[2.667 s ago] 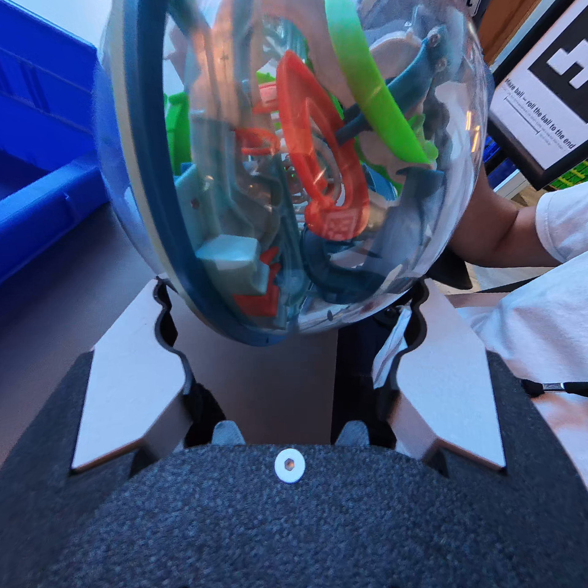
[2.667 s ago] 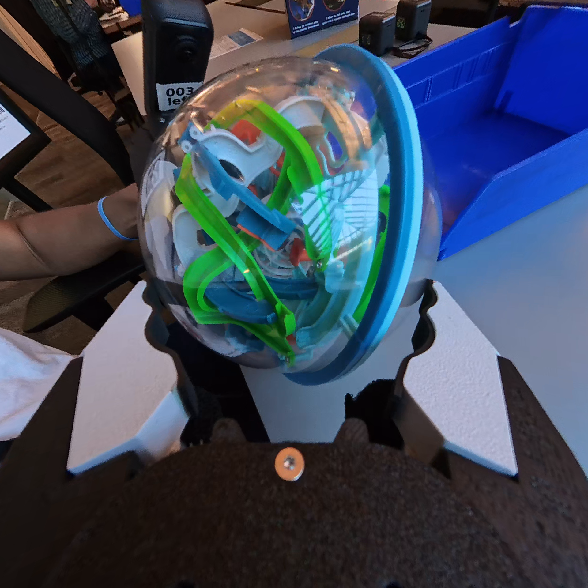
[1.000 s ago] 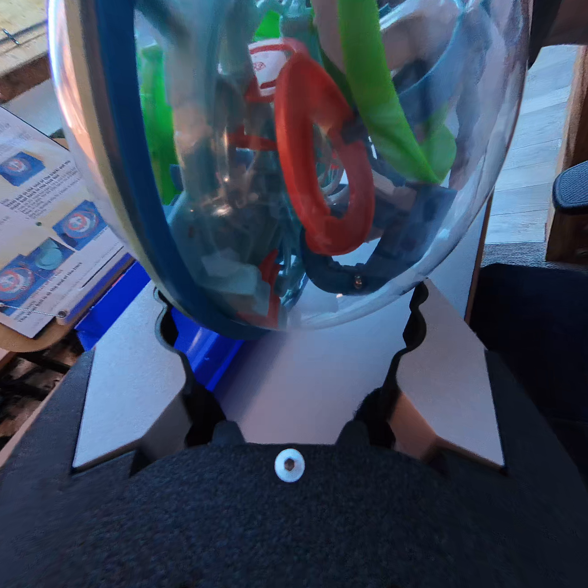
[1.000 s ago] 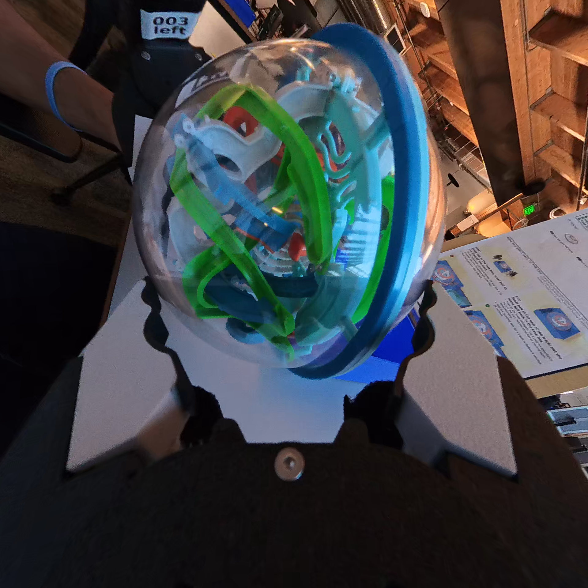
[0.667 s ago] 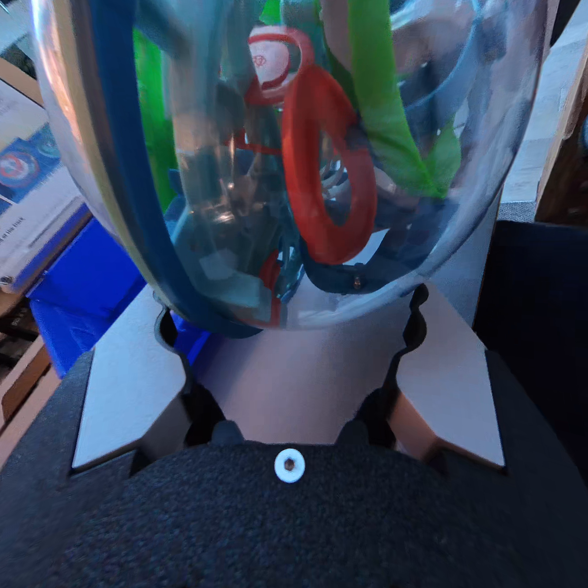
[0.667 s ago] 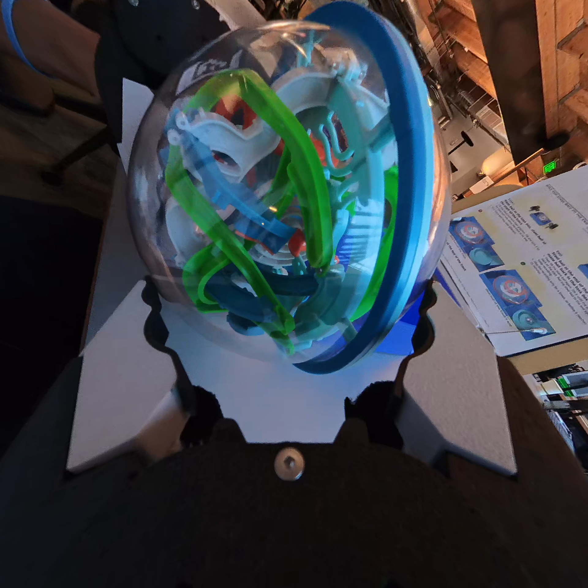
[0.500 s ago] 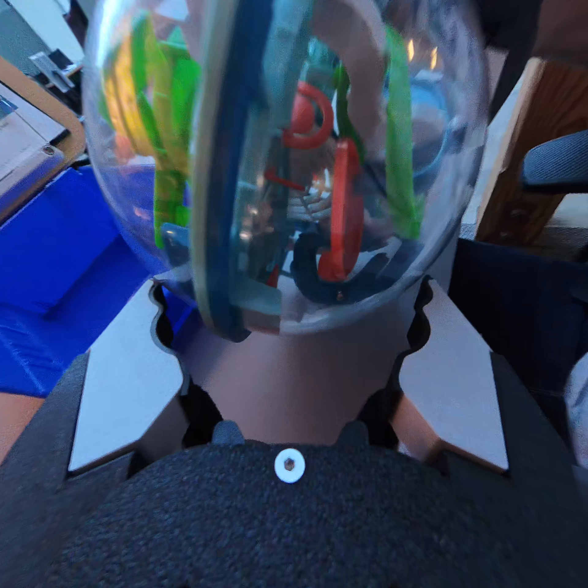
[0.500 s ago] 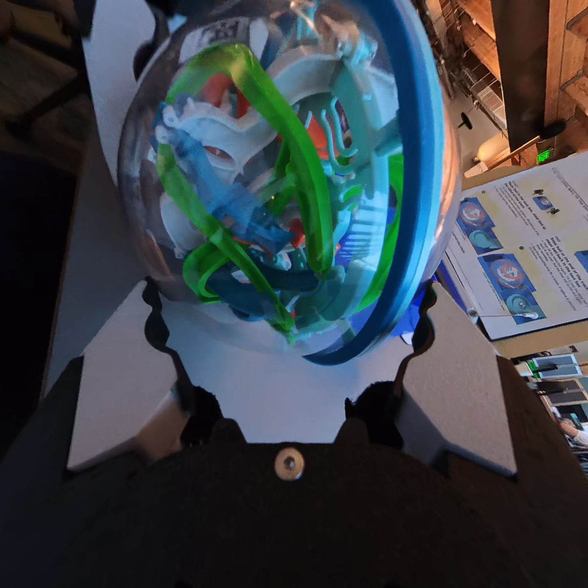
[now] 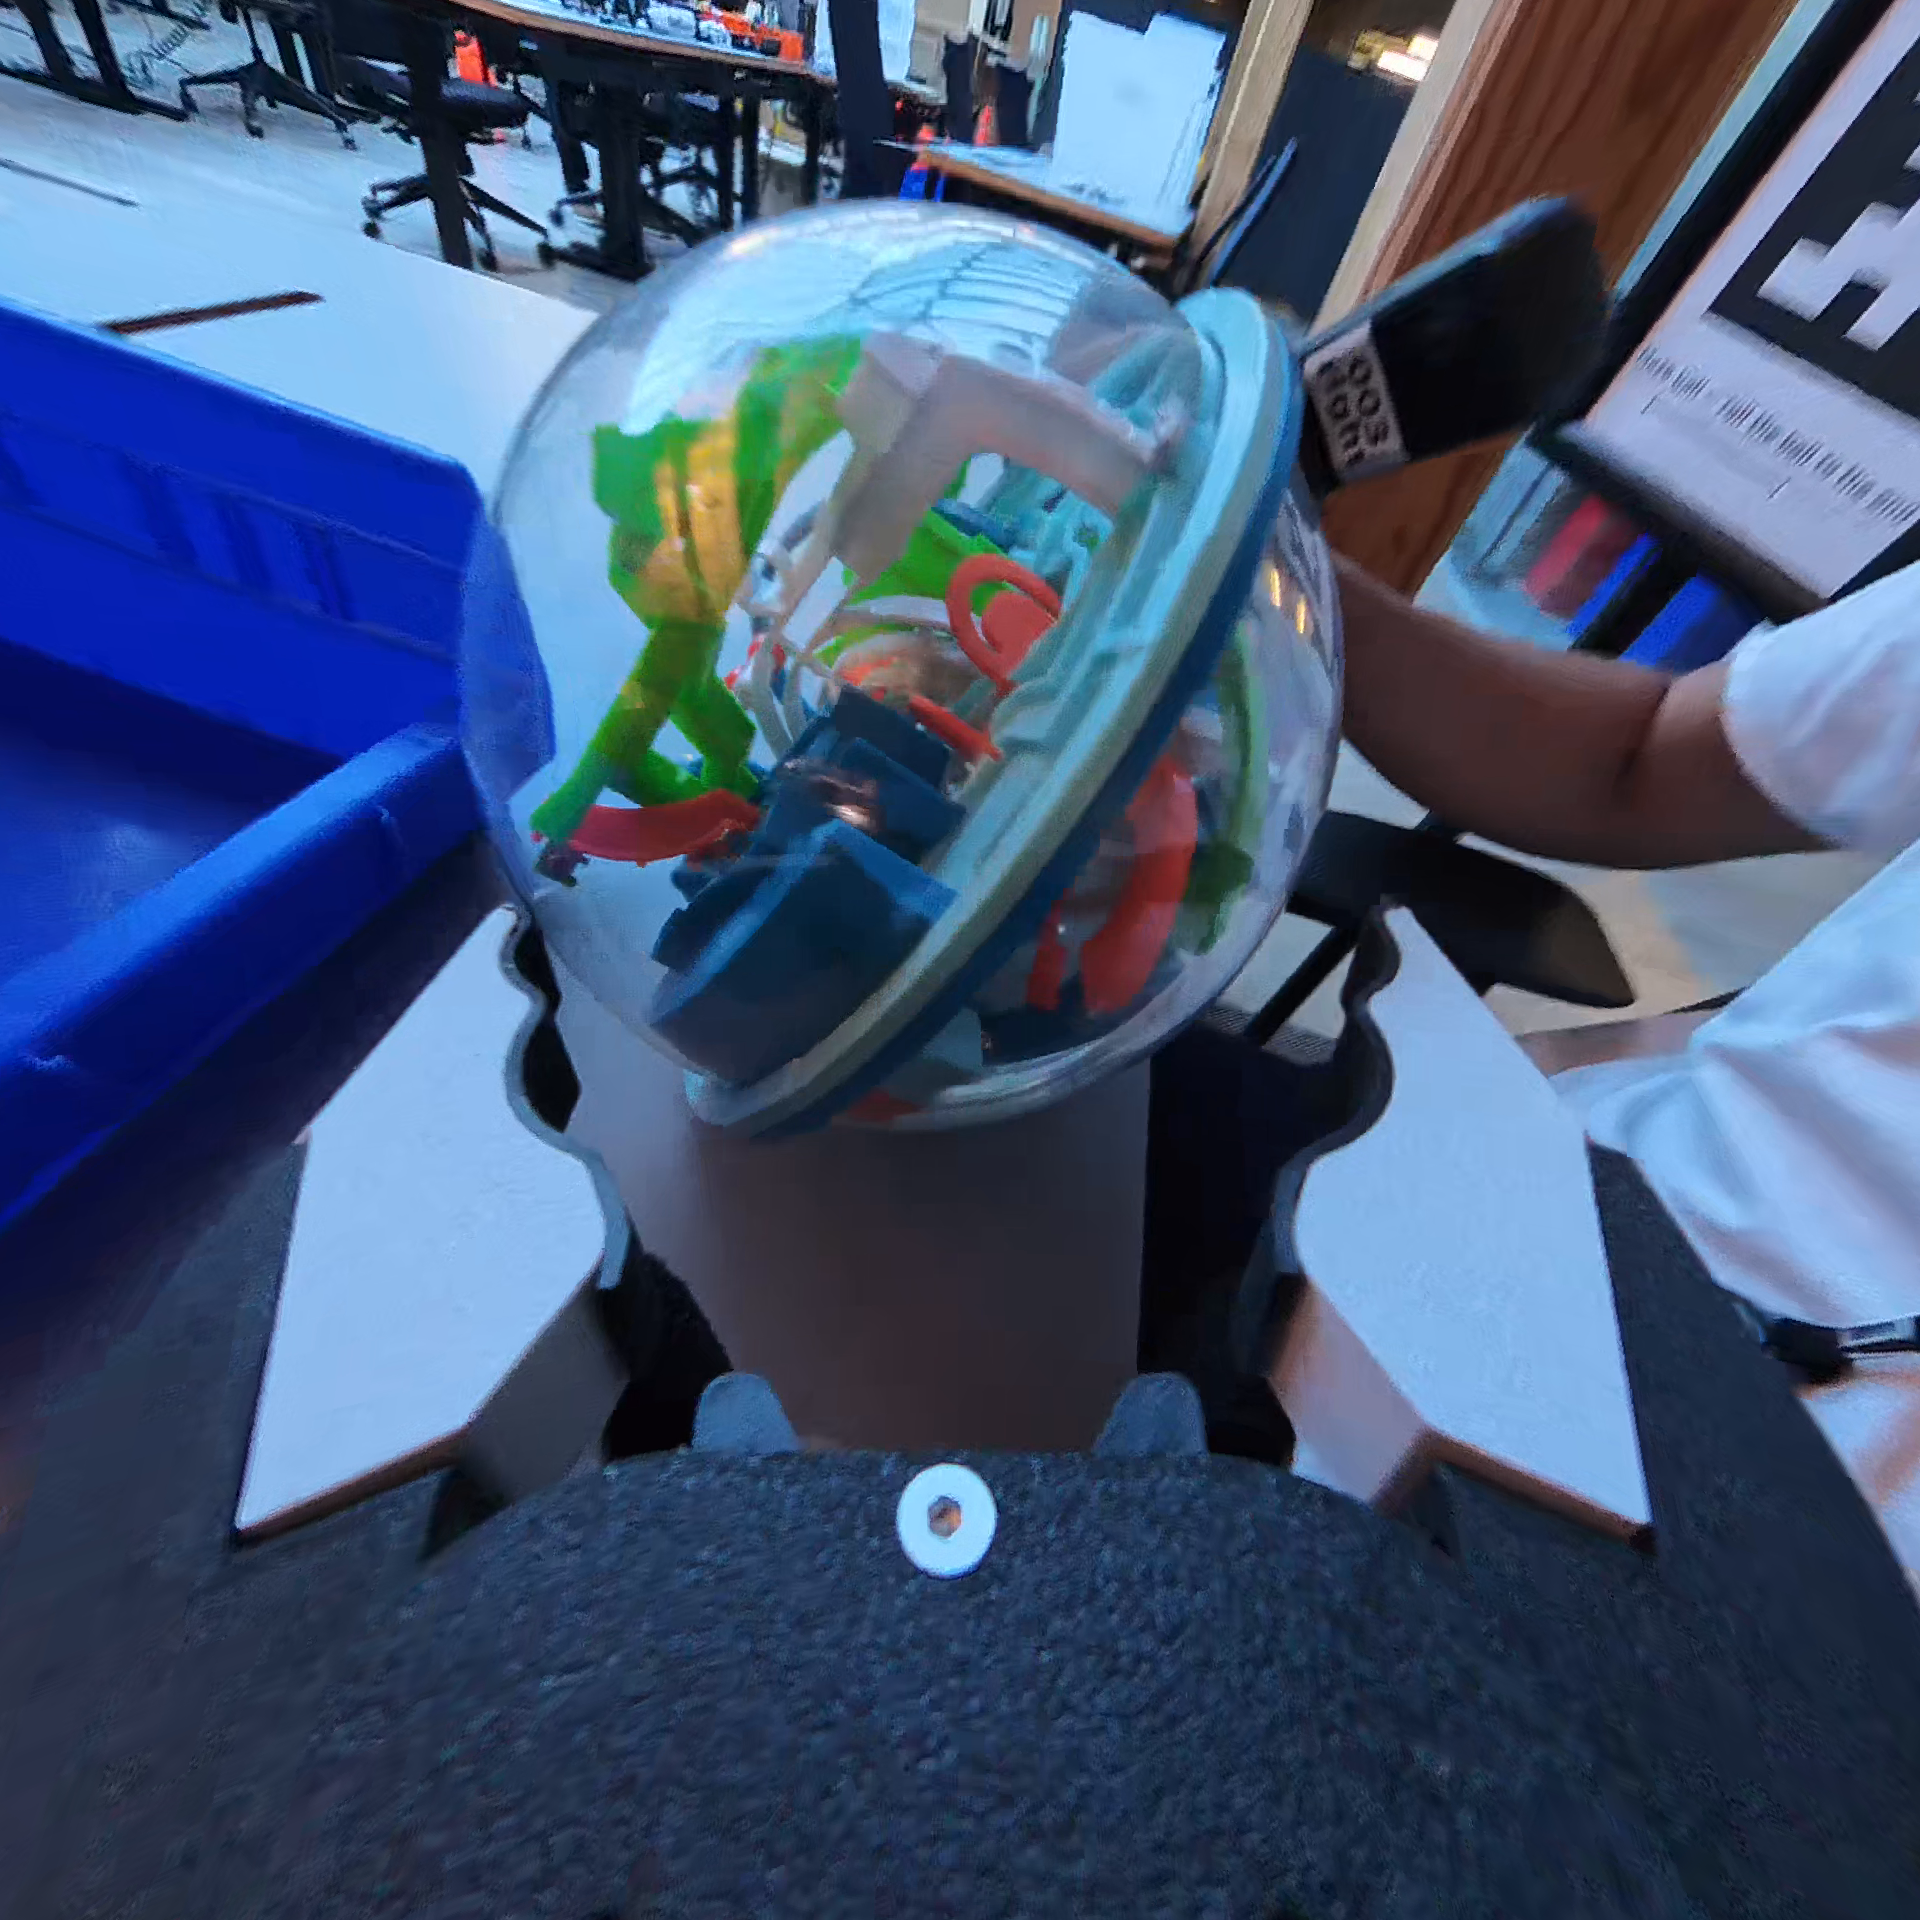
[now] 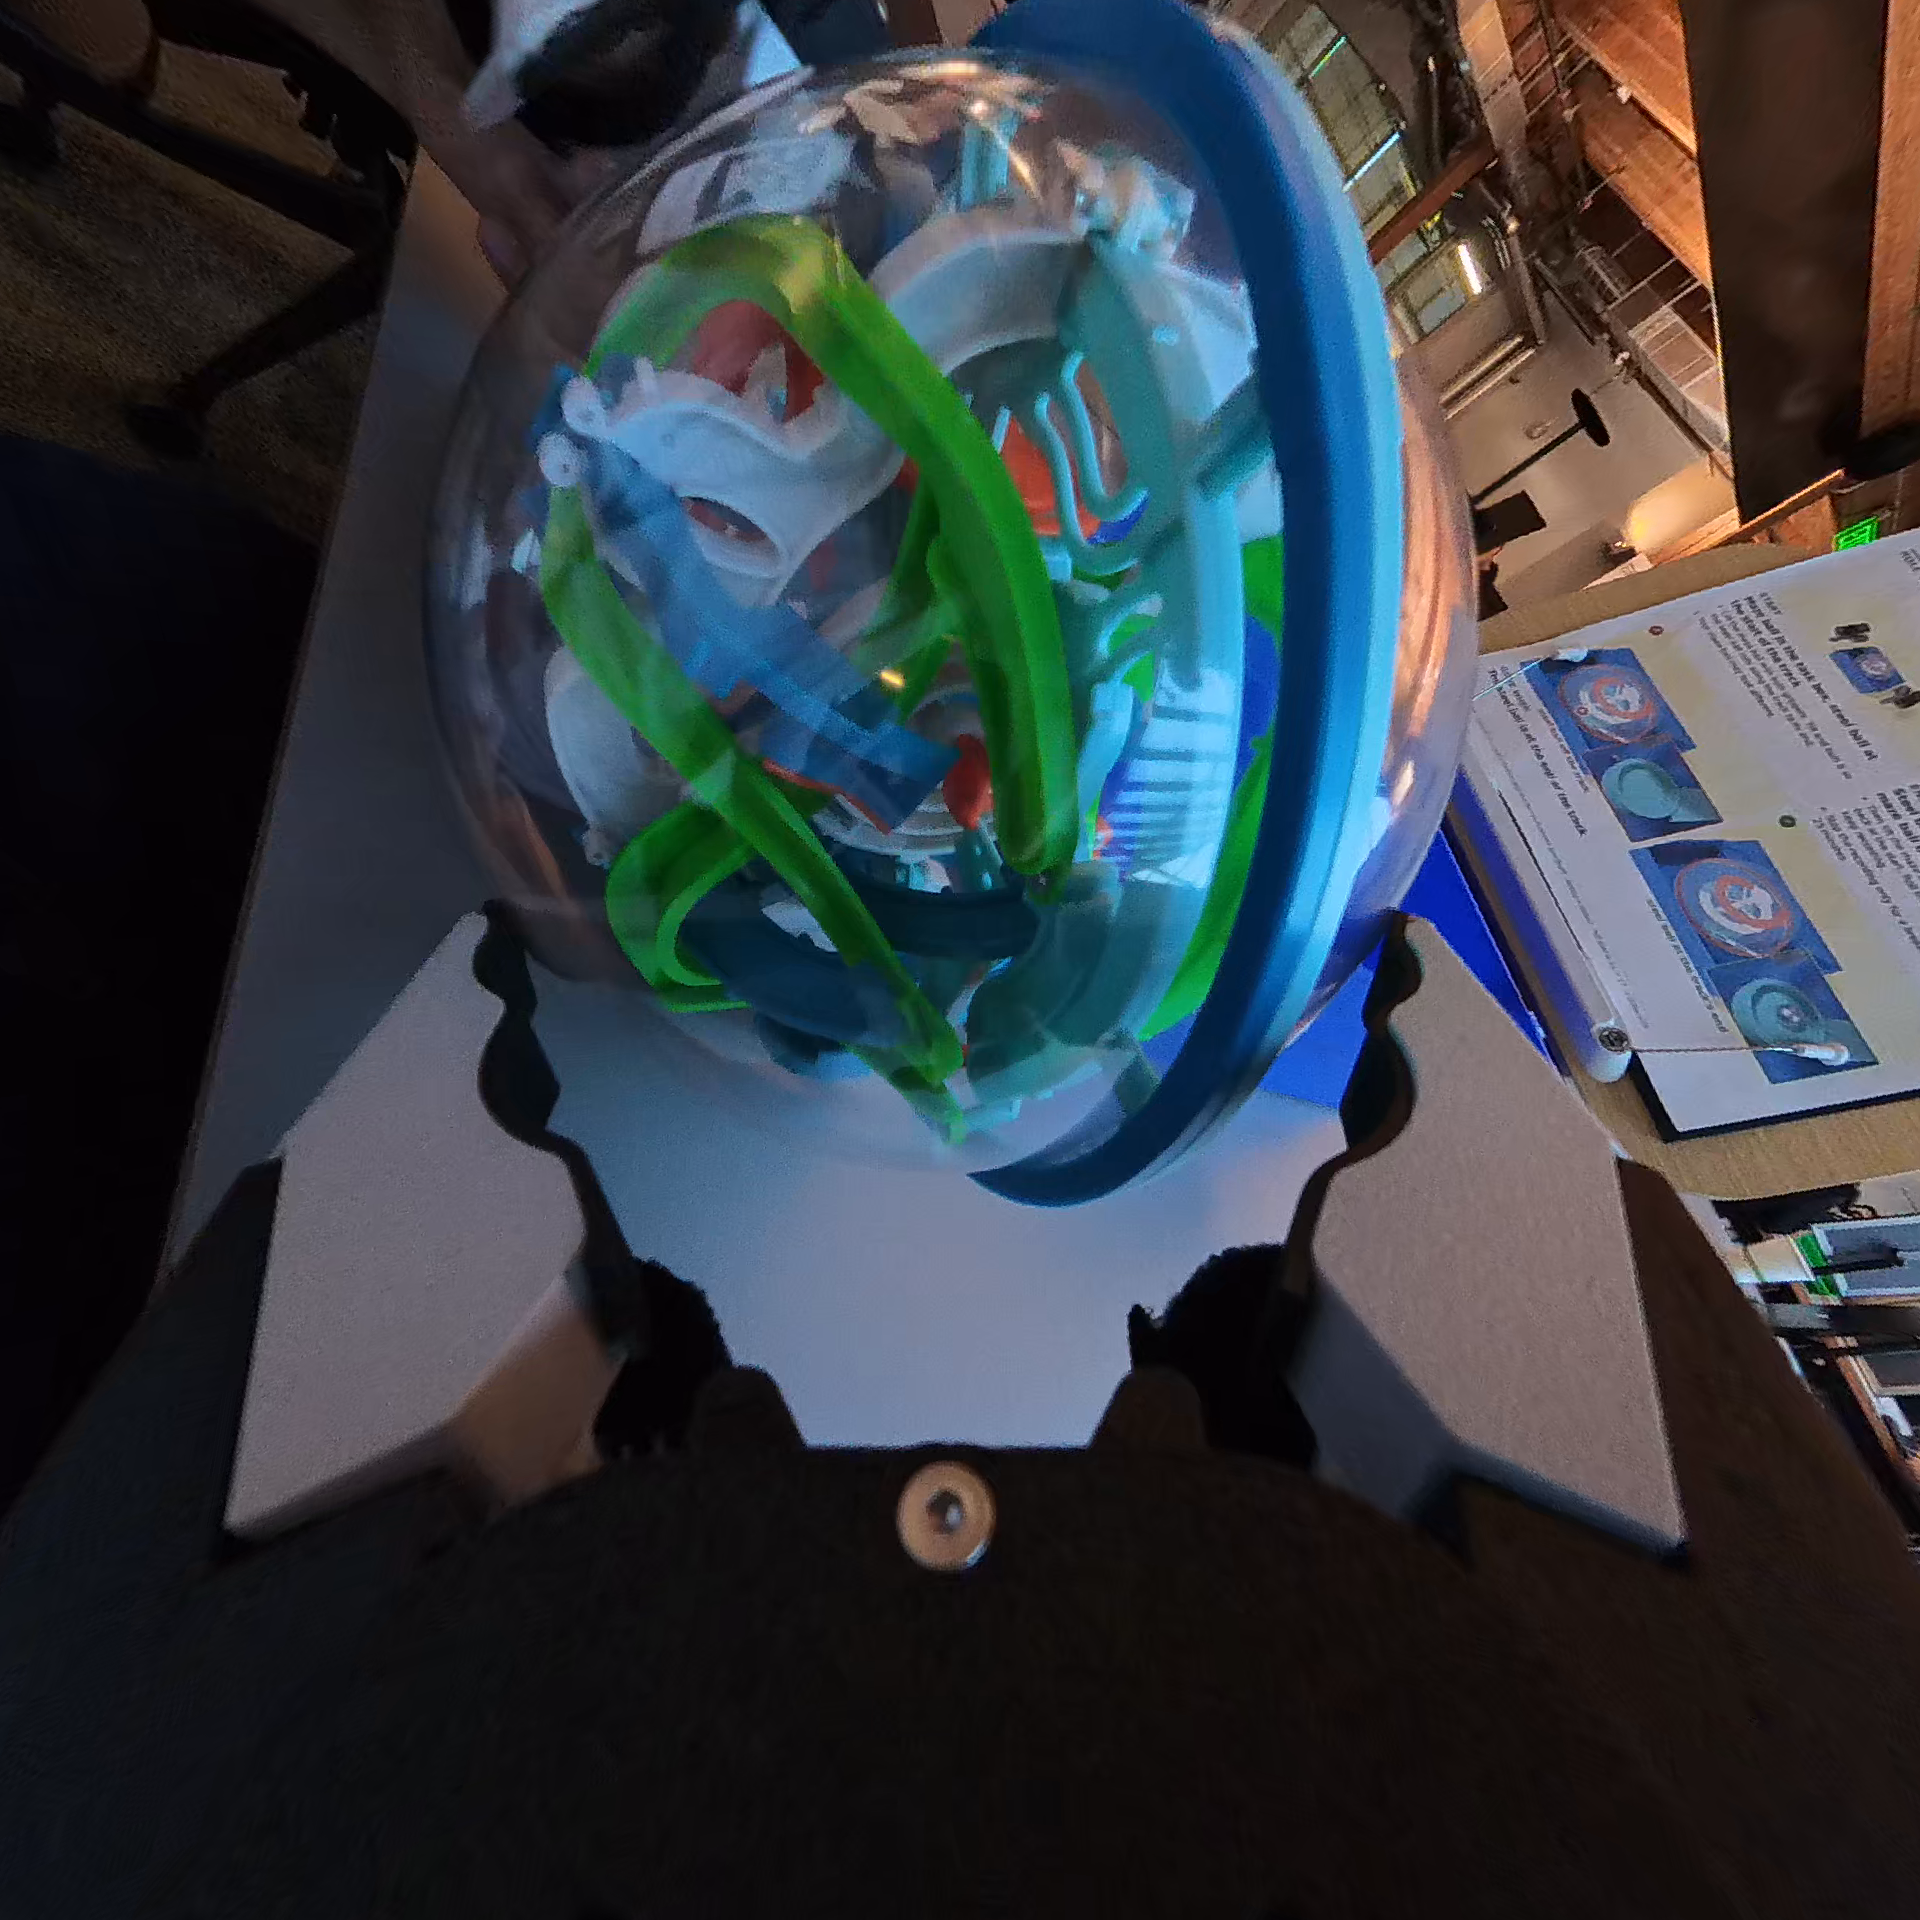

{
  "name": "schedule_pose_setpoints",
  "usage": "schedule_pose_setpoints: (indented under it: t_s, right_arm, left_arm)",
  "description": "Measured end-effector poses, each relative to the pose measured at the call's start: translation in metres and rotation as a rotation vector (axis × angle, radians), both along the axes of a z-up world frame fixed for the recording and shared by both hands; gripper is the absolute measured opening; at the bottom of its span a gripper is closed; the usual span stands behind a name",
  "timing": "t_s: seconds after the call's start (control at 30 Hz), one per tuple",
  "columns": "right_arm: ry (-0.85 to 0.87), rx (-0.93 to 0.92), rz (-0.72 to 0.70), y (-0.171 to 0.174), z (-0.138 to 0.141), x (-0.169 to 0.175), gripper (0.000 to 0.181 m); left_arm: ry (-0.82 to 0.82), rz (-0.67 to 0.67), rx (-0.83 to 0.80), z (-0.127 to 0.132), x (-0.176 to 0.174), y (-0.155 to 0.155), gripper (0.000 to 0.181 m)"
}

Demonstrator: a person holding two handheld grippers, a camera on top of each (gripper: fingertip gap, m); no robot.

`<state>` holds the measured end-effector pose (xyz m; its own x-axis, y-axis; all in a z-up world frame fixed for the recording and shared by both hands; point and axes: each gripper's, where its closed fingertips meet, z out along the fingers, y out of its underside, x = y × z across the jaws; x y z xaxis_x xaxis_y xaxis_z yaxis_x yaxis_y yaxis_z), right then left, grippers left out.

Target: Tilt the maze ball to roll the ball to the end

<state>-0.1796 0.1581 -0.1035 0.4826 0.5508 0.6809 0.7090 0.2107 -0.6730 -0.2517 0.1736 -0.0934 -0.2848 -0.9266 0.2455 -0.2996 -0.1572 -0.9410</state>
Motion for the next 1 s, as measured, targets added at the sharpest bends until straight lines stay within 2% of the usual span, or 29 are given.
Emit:
schedule_pose_setpoints:
  t_s: [0.07, 0.13, 0.23, 0.27, 0.33, 0.43, 0.53, 0.63, 0.7, 0.8, 0.9, 1.0]
  right_arm:
    - [0.01, 0.005, 0.006, 0.0, 0.001, -0.002, 0.152]
    - [0.008, 0.009, 0.013, 0.0, 0.002, -0.004, 0.152]
    - [0.018, 0.006, 0.019, 0.0, 0.003, -0.006, 0.152]
    - [0.021, 0.003, 0.016, 0.0, 0.003, -0.005, 0.152]
    - [0.043, -0.006, 0.018, -0.001, 0.004, -0.005, 0.152]
    - [0.156, -0.053, 0.036, -0.006, 0.01, -0.009, 0.15]
    - [0.253, -0.126, -0.019, -0.012, 0.016, -0.003, 0.148]
    - [0.421, -0.258, -0.165, -0.024, 0.019, 0.018, 0.14]
    - [0.565, -0.407, -0.259, -0.034, 0.009, 0.029, 0.131]
    - [0.753, -0.667, -0.205, -0.044, -0.012, 0.01, 0.133]
    - [0.76, -0.811, -0.157, -0.039, -0.028, -0.012, 0.144]
    - [0.799, -0.896, -0.139, -0.032, -0.027, -0.022, 0.153]
  left_arm:
    - [0.012, -0.024, -0.089, 0.001, 0.0, 0.004, 0.146]
    - [0.073, -0.041, -0.145, -0.009, 0.003, 0.009, 0.159]
    - [0.115, -0.072, -0.178, -0.019, 0.008, 0.009, 0.156]
    - [0.117, -0.102, -0.199, -0.018, 0.008, 0.005, 0.145]
    - [0.121, -0.108, -0.194, -0.018, 0.007, 0.004, 0.143]
    - [0.112, -0.095, -0.166, -0.017, 0.007, 0.004, 0.143]
    - [0.109, -0.085, -0.157, -0.017, 0.007, 0.003, 0.143]
    - [0.107, -0.076, -0.151, -0.017, 0.006, 0.002, 0.143]
    - [0.107, -0.069, -0.149, -0.017, 0.006, 0.002, 0.143]
    - [0.108, -0.056, -0.14, -0.017, 0.006, 0.001, 0.143]
    - [0.115, -0.04, -0.124, -0.016, 0.007, -0.001, 0.143]
    - [0.121, -0.026, -0.066, -0.016, 0.007, -0.005, 0.142]
